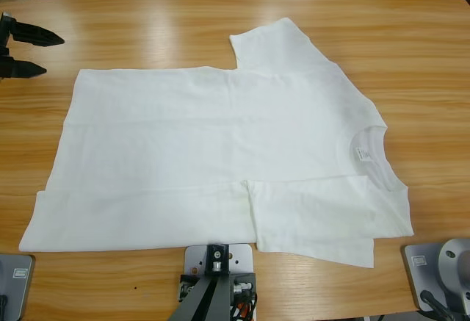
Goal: Fold clothes
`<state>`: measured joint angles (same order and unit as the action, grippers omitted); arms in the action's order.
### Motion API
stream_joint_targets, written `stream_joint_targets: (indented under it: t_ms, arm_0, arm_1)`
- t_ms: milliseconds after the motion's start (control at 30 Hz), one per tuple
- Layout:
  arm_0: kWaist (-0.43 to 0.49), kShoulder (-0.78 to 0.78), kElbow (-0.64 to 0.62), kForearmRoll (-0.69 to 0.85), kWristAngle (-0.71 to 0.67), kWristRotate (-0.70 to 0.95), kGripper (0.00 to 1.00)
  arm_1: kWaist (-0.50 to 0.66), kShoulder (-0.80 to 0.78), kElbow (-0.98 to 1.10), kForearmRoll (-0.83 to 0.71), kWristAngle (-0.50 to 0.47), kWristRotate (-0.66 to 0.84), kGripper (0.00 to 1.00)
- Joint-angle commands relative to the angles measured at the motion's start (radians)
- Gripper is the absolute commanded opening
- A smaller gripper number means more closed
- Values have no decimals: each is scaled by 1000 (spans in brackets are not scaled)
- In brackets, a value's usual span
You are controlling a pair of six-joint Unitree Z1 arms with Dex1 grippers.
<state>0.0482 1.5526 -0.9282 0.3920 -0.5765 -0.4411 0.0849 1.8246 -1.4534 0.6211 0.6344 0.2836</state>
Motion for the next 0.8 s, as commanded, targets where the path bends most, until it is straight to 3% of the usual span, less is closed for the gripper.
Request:
stream_joint_targets:
  t_ms: [33, 233, 300, 367, 800]
  arm_0:
    - [189, 260, -149, 10, -55, 130, 828]
    - [192, 431, -276, 90, -28, 136, 837]
    - [194, 456, -296, 110, 10, 136, 957]
    - [194, 485, -320, 142, 47, 136, 991]
    - [114, 615, -370, 172, 76, 137, 1000]
  arm_1:
    - [-71, 212, -146, 124, 31, -95, 982]
    - [-104, 294, -215, 168, 28, -123, 977]
    - [-105, 325, -243, 178, 29, -130, 977]
    - [-107, 355, -275, 189, 30, -132, 977]
    - [-117, 455, -373, 218, 33, -144, 977]
